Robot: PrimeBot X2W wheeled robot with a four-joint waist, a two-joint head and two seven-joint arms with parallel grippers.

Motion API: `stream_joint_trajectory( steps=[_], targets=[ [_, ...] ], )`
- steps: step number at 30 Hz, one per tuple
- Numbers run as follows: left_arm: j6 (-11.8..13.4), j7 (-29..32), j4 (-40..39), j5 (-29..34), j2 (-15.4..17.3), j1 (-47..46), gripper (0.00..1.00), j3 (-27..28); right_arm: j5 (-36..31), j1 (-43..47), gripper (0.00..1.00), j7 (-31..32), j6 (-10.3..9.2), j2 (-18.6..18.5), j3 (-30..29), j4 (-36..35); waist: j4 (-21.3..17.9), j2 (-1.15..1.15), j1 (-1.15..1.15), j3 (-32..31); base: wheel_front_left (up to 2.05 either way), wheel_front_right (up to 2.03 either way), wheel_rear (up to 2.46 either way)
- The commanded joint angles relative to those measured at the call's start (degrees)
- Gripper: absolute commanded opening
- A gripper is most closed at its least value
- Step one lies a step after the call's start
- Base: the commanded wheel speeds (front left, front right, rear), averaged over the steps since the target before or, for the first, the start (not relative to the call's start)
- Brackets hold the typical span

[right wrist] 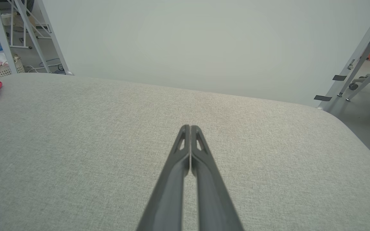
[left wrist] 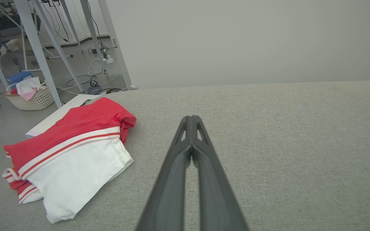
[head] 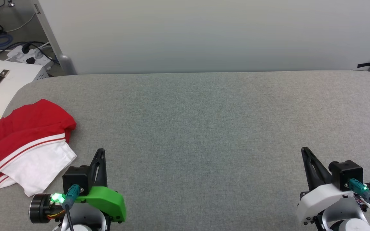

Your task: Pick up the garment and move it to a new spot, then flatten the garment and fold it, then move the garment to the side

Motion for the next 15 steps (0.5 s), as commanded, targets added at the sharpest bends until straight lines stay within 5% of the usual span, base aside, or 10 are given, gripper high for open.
stream_joint_trajectory(
  steps=[1,15],
  targets=[
    [-0.2,0.0,-0.1,0.6,-0.3,-1.0,0.00,0.0,-0.6,-0.9,0.00,0.0,-0.05,0.0,0.0,0.1,0.0,0.00,0.00,0.0,0.00,0.00,0.00],
    [-0.2,0.0,-0.1,0.6,-0.3,-1.0,0.00,0.0,-0.6,-0.9,0.00,0.0,-0.05,0.0,0.0,0.1,0.0,0.00,0.00,0.0,0.00,0.00,0.00]
  ],
)
